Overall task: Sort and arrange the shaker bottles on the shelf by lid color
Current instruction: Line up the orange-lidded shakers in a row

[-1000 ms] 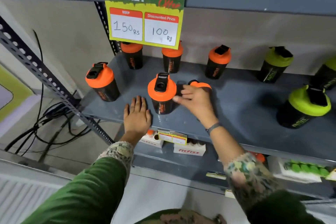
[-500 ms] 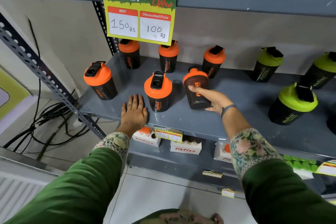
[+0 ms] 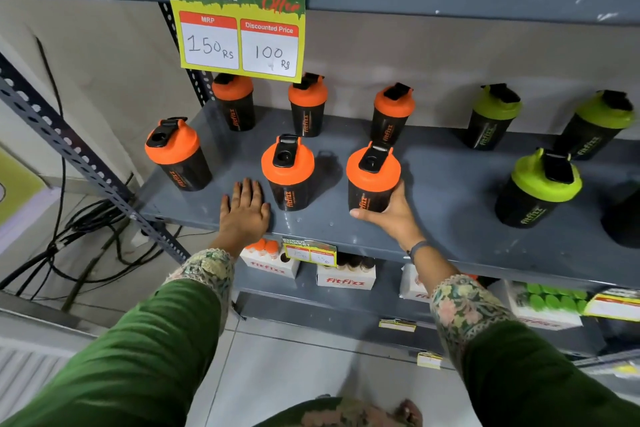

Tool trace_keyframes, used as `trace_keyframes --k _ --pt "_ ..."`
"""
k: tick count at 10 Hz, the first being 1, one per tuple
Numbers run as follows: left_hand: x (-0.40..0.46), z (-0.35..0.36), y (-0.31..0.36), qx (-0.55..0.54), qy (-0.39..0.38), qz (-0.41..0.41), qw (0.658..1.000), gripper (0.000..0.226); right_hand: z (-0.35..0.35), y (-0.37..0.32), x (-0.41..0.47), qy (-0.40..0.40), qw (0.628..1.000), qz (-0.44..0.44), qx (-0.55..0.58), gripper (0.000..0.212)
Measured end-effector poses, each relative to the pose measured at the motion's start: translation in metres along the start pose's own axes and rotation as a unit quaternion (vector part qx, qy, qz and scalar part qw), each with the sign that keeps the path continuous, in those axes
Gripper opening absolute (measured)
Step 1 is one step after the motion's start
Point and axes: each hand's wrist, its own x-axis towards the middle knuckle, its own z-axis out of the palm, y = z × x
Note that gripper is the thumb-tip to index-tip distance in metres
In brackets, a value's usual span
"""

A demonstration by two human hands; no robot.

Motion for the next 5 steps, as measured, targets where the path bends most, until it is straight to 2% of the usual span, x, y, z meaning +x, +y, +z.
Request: trace_keyframes --k 1,3,4,5 --pt "0.000 0.002 0.000 -0.002 0.007 -0.002 1.000 0.056 0.000 0.003 -0.002 -0.002 1.000 -0.010 -0.010 0.098" --pt "0.001 0.004 -0.001 -0.002 0.013 -0.004 1.000 0.056 0.005 0.000 -0.013 0.042 0.999 0.004 -0.020 0.087" --pt "0.001 0.004 -0.001 -0.003 0.012 -0.004 1.000 0.056 0.003 -0.006 -0.030 0.031 0.999 0.023 0.022 0.078" --pt "0.001 0.004 -0.001 -0.003 0.014 -0.002 1.000 0.056 -0.007 -0.021 -0.056 -0.025 0.994 0.062 0.089 0.066"
